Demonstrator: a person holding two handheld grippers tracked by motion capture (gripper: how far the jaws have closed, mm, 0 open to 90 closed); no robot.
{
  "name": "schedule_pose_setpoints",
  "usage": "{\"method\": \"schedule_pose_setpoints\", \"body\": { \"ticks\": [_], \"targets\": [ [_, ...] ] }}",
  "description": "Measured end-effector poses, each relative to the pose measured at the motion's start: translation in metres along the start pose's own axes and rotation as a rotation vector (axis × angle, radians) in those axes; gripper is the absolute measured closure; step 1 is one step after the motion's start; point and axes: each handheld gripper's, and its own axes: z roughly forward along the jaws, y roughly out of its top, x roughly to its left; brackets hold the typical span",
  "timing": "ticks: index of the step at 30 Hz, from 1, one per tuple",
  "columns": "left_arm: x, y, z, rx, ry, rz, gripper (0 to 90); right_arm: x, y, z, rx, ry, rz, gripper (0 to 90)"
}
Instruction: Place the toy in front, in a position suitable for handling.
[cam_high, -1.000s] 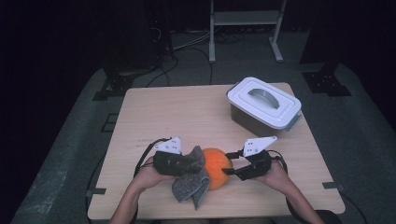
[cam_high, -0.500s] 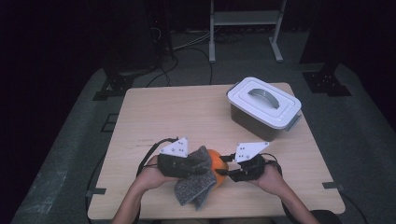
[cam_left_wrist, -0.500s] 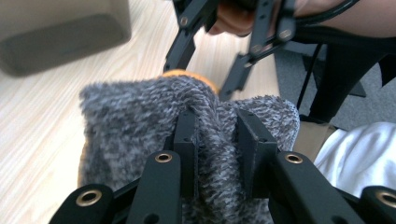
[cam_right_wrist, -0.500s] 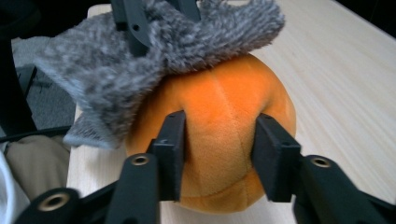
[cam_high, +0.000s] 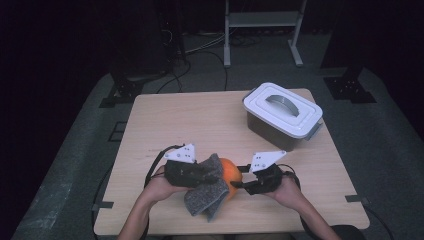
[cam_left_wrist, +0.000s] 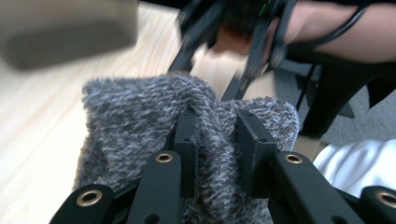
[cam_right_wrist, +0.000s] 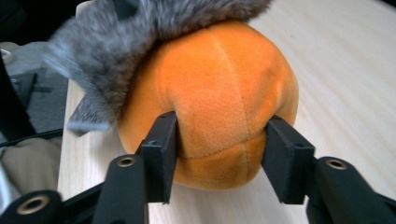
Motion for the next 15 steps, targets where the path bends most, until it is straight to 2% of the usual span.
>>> {"method": "schedule_pose_setpoints", "body": {
  "ticks": [1, 4, 6, 7, 9, 13, 14, 15],
  "targets": [
    [-0.01, 0.013, 0.0, -0.015, -0.011, 0.045, 71.8, 0.004, 0.003, 0.001, -0.011, 0.0, -0.01, 50.5],
    [-0.015, 0.018, 0.008, 0.045, 0.023, 0.07, 71.8, 0.013, 0.011, 0.002, -0.019, -0.008, -0.077, 52.0],
    [-0.012, 0.015, 0.01, 0.041, 0.017, 0.057, 71.9, 0.014, 0.012, 0.003, -0.013, -0.01, -0.087, 52.8],
    [-0.006, 0.008, 0.009, 0.023, 0.004, 0.03, 72.0, 0.012, 0.008, 0.002, -0.009, -0.004, -0.076, 54.1],
    [-0.002, 0.003, 0.005, 0.017, 0.013, 0.012, 72.0, 0.008, 0.004, 0.001, -0.01, 0.003, -0.061, 54.6],
    [0.004, -0.003, -0.003, 0.016, 0.041, -0.004, 71.5, 0.004, 0.001, -0.001, -0.007, 0.011, -0.052, 54.6],
    [0.008, -0.008, -0.008, 0.012, 0.066, -0.023, 71.4, 0.002, 0.0, -0.002, -0.001, 0.013, -0.049, 54.5],
    [0.011, -0.011, -0.01, 0.018, 0.08, -0.026, 71.3, 0.001, -0.001, -0.002, -0.001, 0.013, -0.045, 54.4]
  ]
}}
